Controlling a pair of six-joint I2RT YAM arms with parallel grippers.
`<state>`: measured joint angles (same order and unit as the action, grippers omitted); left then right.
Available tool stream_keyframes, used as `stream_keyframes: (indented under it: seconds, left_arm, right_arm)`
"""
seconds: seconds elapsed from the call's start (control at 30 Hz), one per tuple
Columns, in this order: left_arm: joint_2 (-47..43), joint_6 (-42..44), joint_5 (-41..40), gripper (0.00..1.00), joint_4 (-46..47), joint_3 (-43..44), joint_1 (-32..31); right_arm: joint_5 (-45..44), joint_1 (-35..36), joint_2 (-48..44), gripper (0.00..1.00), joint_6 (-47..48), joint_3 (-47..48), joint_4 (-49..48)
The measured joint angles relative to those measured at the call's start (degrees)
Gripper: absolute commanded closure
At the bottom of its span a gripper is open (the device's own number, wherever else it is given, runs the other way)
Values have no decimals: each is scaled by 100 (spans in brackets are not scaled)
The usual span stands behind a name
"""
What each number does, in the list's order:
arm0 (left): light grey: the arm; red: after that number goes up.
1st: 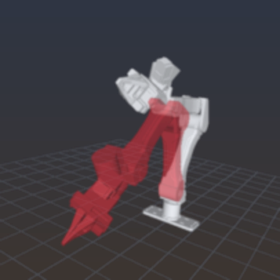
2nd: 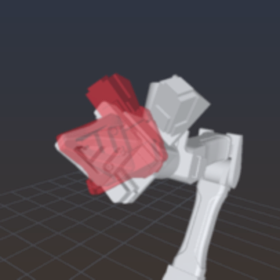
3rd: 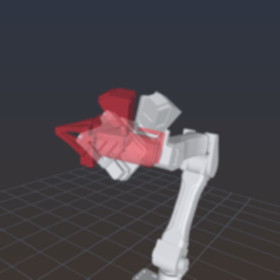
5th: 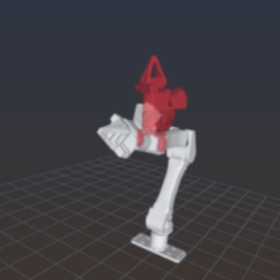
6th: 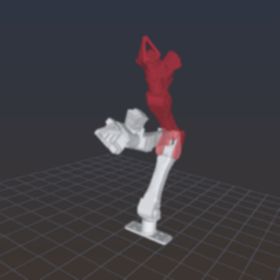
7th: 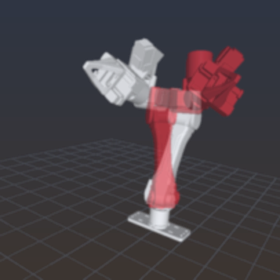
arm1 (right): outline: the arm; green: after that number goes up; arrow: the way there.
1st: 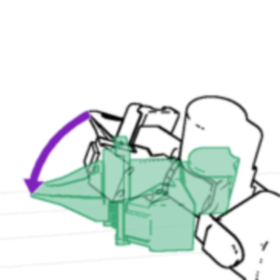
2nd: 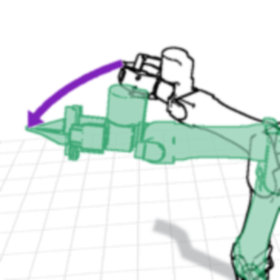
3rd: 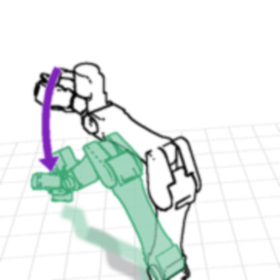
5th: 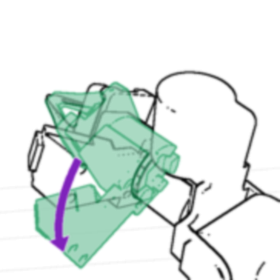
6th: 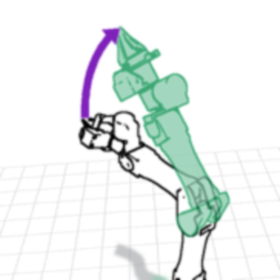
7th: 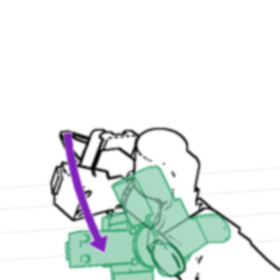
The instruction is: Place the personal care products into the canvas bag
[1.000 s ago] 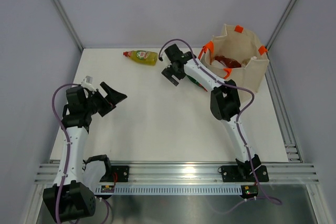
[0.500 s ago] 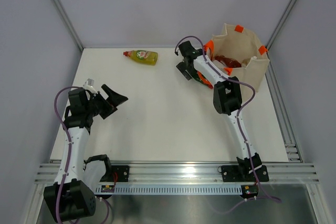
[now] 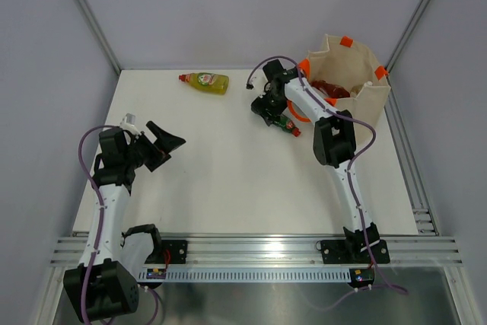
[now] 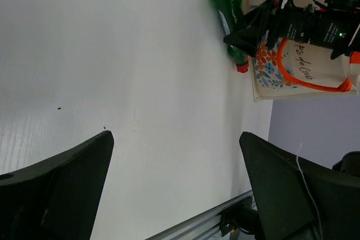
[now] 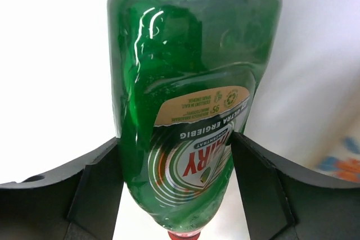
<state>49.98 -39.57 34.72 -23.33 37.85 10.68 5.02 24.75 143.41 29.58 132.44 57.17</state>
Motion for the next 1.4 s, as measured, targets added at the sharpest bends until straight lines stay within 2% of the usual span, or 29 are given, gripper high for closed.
stream_keyframes:
  seconds: [0.13, 0.27, 0.47, 0.67, 0.87, 1.07, 1.27, 1.4]
  left_arm:
    - [2, -105, 61, 1, 94, -35, 0]
    - [48, -192, 140, 1, 203, -70, -2]
    - [50, -280, 225, 1, 293, -116, -50]
    - [44, -424, 286, 1, 476, -409, -90]
    - [28, -535, 319, 1, 520, -501, -140]
    - [-44, -592, 332, 1, 586, -511, -160]
    - [-90, -645, 337, 1, 629, -535, -201]
    - [-168, -682, 339, 1, 632, -538, -219]
  right_arm:
    - [973, 111, -205, 43, 46, -238, 369]
    - [1733, 188, -214, 47, -103, -236, 614]
    - [2308, 127, -184, 40, -518, -214, 804]
    - [2697, -66, -57, 31, -855, -79, 918]
    - [3171, -278, 55, 27, -1088, -72, 999]
    - [3230, -293, 87, 23, -1222, -127, 1027]
    - [3209, -304, 87, 23, -1386, -166, 1019]
    - [3263, -306, 87, 28, -1467, -229, 1016]
